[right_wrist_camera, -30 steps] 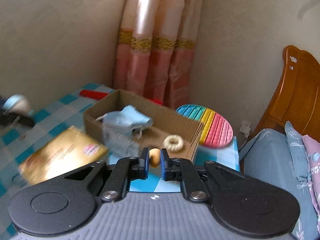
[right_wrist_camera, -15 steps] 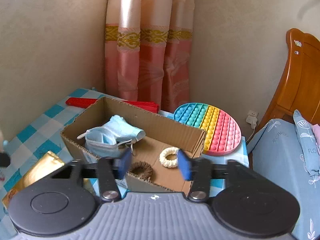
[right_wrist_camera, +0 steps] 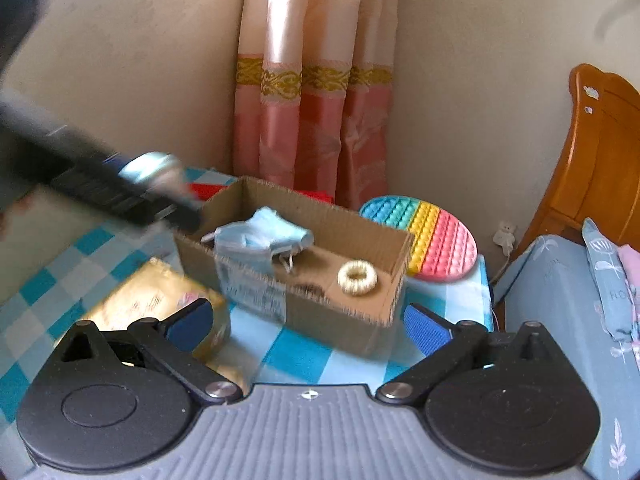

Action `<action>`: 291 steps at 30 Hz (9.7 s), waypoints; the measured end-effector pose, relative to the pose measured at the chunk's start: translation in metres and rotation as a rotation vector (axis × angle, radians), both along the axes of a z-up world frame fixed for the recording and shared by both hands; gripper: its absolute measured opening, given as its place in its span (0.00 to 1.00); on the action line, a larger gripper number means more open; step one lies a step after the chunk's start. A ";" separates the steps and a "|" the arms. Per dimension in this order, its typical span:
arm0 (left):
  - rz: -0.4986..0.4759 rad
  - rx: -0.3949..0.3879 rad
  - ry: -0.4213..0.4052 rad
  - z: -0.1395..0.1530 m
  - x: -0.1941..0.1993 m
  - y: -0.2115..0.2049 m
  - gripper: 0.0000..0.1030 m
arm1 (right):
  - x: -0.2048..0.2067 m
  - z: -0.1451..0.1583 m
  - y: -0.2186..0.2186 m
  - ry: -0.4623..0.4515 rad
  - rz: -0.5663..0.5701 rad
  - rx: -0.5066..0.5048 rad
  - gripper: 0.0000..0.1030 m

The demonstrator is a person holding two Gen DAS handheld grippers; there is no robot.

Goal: Organize soft objects
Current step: 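Carry the blue toy into the box and open the left gripper while the right opens over the box, then move the left gripper to the blue-tasseled embroidered sachet beside the gold tissue pack, then grasp the sachet with the left gripper while the right grasps the white sock, then carry the white sock into the box and open the right gripper, then carry the sachet into the box and open the left gripper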

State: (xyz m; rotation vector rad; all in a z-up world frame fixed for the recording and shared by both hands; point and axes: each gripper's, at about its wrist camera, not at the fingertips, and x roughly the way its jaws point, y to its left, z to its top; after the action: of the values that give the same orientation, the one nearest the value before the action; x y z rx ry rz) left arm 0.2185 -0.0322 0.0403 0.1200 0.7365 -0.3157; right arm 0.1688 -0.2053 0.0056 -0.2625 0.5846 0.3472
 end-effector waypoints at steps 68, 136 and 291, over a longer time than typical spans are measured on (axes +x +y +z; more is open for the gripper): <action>0.295 0.013 0.137 -0.111 -0.130 0.102 0.88 | -0.102 -0.031 0.004 0.029 -0.059 0.094 1.00; 0.308 -0.413 0.316 -0.119 -0.065 0.133 0.28 | -0.086 -0.049 0.000 0.088 -0.076 0.110 1.00; -0.164 0.088 -0.047 -0.004 0.068 -0.076 0.74 | -0.080 -0.015 -0.021 0.040 -0.098 0.213 1.00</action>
State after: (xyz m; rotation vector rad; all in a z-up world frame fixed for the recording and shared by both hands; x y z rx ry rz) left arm 0.2861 -0.1081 0.0365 0.2713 0.6958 -0.4356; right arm 0.0892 -0.2258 -0.0090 -0.0221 0.5927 0.3179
